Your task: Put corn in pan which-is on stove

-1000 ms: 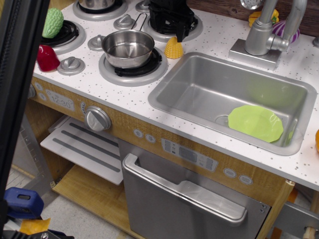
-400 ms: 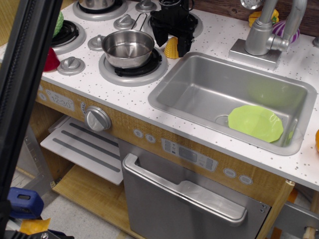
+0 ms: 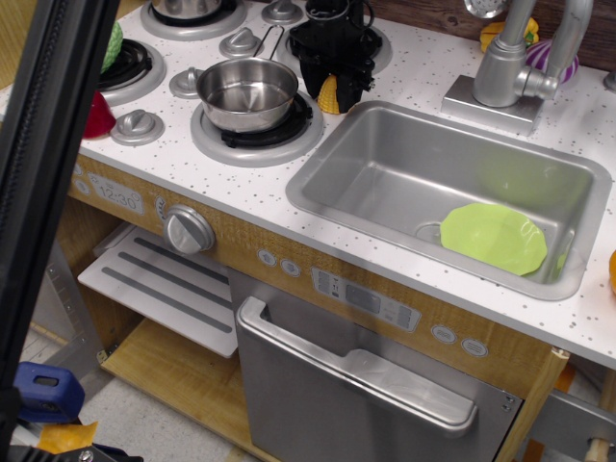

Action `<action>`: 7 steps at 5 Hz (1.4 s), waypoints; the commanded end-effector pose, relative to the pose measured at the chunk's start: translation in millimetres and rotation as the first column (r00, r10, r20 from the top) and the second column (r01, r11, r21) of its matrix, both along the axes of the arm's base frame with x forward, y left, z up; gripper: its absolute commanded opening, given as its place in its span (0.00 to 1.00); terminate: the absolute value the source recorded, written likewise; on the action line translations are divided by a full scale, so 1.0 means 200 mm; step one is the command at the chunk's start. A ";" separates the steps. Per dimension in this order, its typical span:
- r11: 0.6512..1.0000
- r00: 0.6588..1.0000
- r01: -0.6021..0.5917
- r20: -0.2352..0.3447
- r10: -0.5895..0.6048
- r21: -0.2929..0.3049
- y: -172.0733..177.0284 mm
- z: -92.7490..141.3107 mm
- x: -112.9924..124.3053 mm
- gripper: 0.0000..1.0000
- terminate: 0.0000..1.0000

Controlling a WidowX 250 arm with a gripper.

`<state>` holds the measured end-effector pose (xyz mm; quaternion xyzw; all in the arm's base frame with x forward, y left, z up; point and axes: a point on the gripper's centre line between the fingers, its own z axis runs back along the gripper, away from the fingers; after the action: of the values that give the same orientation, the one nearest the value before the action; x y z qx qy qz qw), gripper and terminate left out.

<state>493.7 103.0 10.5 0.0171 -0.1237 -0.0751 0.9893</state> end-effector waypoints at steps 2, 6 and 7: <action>0.994 0.998 0.020 0.055 -0.026 0.108 0.00 0.37 0.06 0.00 0.00; 0.964 0.994 -0.075 0.101 0.051 0.255 0.21 0.70 -0.17 0.00 0.00; 0.964 0.990 -0.087 0.129 0.056 0.250 0.28 0.67 -0.22 0.00 0.00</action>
<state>445.3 163.6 90.1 0.1248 -0.1185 -0.0535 0.9836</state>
